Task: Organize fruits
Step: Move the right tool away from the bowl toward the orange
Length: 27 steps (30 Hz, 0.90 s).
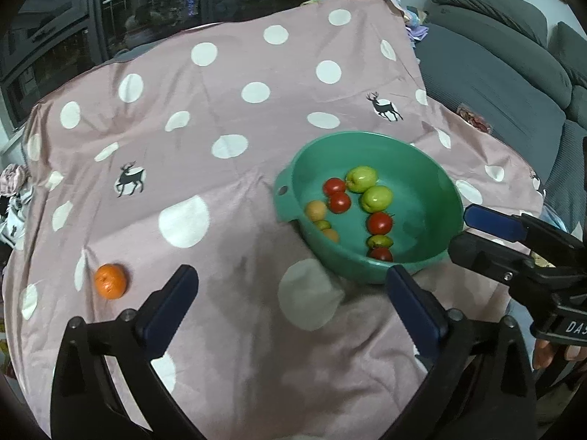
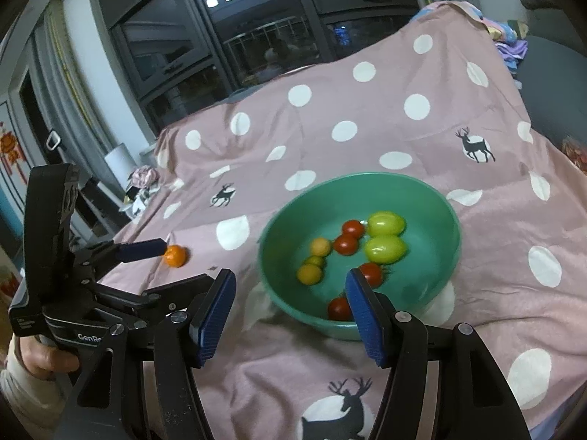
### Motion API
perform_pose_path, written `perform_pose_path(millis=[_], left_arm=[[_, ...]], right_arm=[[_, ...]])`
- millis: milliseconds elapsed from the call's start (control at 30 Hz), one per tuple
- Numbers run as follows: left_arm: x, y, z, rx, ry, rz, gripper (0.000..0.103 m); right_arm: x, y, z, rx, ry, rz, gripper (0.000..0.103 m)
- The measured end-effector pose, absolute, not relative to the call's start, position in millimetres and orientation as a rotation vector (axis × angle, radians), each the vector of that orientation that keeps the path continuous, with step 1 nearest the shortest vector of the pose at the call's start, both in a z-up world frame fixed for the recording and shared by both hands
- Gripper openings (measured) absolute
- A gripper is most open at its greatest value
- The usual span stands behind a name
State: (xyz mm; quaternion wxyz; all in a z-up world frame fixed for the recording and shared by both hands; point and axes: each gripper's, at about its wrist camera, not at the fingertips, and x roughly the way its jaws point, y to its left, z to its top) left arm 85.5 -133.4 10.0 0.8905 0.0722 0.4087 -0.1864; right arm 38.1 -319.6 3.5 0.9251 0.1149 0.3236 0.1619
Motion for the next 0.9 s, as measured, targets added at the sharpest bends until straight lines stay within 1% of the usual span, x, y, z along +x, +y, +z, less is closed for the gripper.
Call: perform_pose_path(millis=[100, 233, 900], left_arm=[[79.8, -124.9, 11.5, 0.148, 0.849, -0.366, 0.102], [71.5, -110.6, 13.2, 0.144, 0.843, -0.331, 0.102], [42.7, -51.1, -4.4, 0.067, 0.889, -0.241, 0.102]], right_arm=[[33.0, -311.1, 8.3, 0.222, 0.663, 0.348, 0.064], [28.0, -298.1, 11.9, 0.205, 0.667, 0.376, 0.068], [19.5, -233.4, 15.4, 0.083, 0.728, 0.469, 0.068]])
